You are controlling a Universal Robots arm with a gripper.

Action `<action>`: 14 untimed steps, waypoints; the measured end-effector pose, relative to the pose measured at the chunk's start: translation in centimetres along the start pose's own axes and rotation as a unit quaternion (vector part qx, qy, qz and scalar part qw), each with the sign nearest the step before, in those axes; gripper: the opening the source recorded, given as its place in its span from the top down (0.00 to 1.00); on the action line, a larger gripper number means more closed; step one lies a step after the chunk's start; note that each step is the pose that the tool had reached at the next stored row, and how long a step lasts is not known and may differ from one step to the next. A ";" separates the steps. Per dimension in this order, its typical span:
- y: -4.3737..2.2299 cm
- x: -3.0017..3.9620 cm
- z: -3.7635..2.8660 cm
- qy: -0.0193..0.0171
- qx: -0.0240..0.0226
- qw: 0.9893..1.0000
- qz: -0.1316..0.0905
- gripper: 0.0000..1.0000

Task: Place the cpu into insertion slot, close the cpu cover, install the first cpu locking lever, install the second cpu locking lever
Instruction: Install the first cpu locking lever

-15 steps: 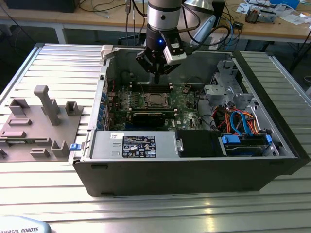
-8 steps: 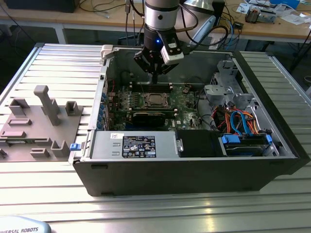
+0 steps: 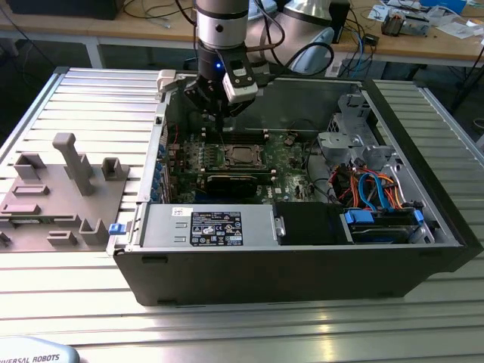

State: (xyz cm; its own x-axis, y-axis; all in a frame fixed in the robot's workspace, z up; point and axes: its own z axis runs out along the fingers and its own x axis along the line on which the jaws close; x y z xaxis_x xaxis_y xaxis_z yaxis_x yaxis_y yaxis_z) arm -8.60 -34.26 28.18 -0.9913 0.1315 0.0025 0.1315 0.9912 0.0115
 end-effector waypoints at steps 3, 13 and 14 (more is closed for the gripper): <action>-0.08 0.55 0.09 0.000 0.000 1.000 0.000 0.89; -0.29 2.20 0.48 0.000 -0.001 1.000 0.000 0.89; -0.30 2.28 0.51 0.000 -0.001 1.000 0.000 0.89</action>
State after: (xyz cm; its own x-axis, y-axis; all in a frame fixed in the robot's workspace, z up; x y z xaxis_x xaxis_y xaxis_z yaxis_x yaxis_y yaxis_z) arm -10.90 -34.25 27.67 -0.9913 0.1313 0.0029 0.1313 0.9912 0.0134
